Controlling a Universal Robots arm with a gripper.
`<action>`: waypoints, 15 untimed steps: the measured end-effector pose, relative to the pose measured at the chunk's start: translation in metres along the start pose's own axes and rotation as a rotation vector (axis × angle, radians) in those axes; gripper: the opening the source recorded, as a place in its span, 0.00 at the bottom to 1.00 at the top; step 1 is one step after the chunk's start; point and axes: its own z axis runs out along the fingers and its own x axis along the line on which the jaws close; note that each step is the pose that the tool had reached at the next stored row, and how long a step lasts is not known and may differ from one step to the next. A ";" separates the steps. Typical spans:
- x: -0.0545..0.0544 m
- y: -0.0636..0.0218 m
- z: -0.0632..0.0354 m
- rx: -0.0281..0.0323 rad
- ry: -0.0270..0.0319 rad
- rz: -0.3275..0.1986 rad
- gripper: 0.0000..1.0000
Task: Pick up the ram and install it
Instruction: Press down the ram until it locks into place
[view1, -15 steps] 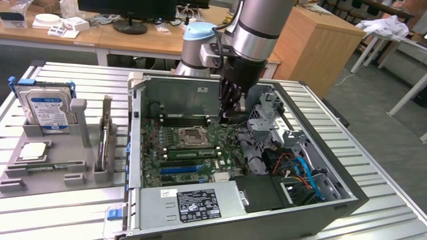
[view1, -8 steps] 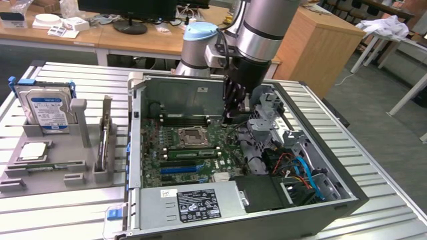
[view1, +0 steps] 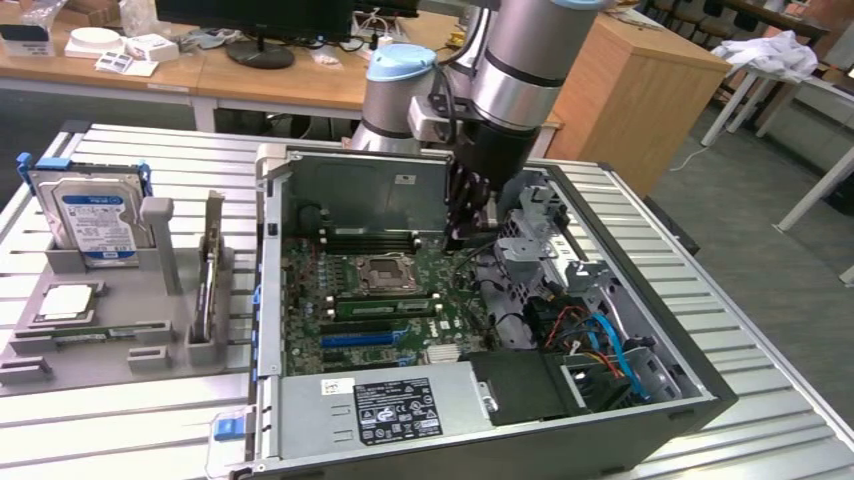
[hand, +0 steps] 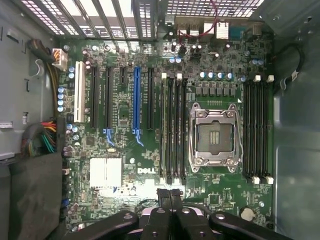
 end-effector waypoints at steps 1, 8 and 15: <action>0.000 -0.0001 0.0013 0.0000 -0.0002 0.000 0.11; 0.000 -0.0004 0.0103 0.0000 -0.0010 0.000 0.11; 0.001 -0.0007 0.0199 0.0000 -0.0014 0.000 0.11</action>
